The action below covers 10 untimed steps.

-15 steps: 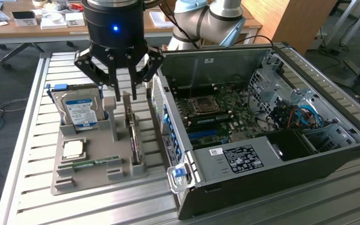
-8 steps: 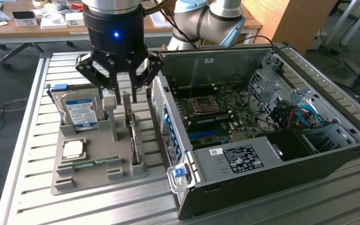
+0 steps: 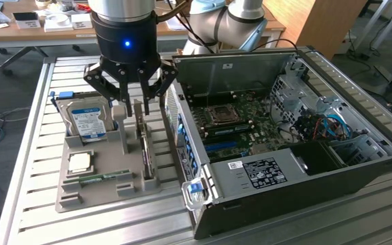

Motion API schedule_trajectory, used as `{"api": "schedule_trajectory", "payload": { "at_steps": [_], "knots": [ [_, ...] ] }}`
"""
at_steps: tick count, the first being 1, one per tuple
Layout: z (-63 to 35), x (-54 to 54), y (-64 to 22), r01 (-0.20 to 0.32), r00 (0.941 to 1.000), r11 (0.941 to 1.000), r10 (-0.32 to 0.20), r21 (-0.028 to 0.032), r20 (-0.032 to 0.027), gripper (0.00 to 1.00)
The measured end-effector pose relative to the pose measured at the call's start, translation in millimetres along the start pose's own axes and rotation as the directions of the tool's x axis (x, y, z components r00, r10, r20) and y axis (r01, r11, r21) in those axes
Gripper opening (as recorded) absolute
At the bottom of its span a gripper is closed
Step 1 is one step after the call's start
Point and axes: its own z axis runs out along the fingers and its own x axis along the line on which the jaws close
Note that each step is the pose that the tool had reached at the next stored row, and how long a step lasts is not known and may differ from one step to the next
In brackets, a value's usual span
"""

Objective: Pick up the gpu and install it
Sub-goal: 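Pick up the gpu and move the gpu toward the slot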

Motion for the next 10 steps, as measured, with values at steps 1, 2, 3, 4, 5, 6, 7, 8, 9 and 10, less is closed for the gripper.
{"api": "schedule_trajectory", "payload": {
  "at_steps": [1, 2, 3, 4, 5, 6, 7, 8, 9, 10],
  "knots": [
    [0.1, 0.0, 0.0, 0.000, 1.0000, 1.0000, 0.000, -0.0001, 0.0001, 0.36],
    [0.1, 0.0, 0.0, 0.000, 1.0000, 1.0000, 0.000, -0.0002, 0.0001, 0.36],
    [0.1, 0.0, 0.0, 0.000, 1.0000, 1.0000, 0.000, -0.0002, 0.0002, 0.36],
    [0.1, 0.0, 0.0, 0.000, 1.0000, 1.0000, 0.000, -0.0002, 0.0001, 0.36],
    [0.1, 0.0, 0.0, 0.000, 1.0000, 1.0000, 0.000, -0.0002, 0.0002, 0.36],
    [0.3, 0.0, 0.0, 0.000, 1.0000, 1.0000, 0.000, -0.0002, 0.0002, 0.36],
    [0.8, 0.0, 0.0, 0.000, 1.0000, 1.0000, 0.000, -0.0004, 0.0004, 0.36],
    [1.4, 0.0, 0.0, 0.000, 1.0000, 1.0000, 0.000, -0.0004, 0.0004, 0.36],
    [2.1, 0.1, -0.1, 0.000, 1.0000, 1.0000, 0.000, -0.0002, 0.0002, 0.36],
    [2.9, 0.1, -0.1, 0.000, 1.0000, 1.0000, 0.000, -0.0002, 0.0002, 0.36]
  ]
}}
